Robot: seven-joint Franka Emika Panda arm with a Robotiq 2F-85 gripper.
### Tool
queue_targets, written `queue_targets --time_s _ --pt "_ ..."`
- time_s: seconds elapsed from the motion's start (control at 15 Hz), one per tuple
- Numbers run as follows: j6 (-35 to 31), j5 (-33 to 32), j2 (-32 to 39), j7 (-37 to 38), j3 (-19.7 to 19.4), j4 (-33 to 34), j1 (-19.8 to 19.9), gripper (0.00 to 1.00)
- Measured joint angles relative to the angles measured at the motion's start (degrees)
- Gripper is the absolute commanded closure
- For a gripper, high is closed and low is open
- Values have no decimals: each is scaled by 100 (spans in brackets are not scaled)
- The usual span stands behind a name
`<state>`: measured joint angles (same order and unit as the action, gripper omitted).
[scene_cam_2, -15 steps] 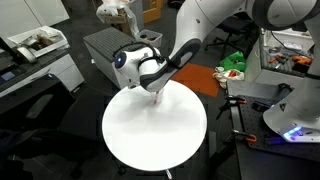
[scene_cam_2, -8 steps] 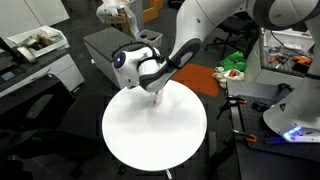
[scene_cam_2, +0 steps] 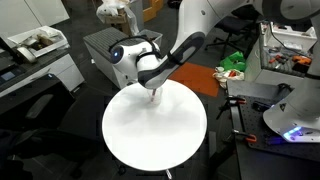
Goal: Remove the marker from the cup and put it on the table
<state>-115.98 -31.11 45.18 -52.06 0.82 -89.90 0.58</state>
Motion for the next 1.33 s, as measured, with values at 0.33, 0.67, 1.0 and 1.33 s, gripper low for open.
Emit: queue_targets --time_s 0.33,0.67,1.0,1.33 --pt "106 -10 -507 215 -6 -431 -92 95" --pt "269 -153 -1292 528 -7 -1140 -172 95" --pt "205 -299 -2055 982 17 -1772 -207 95" --pt "-159 -292 -2405 1473 137 -2020 -255 95"
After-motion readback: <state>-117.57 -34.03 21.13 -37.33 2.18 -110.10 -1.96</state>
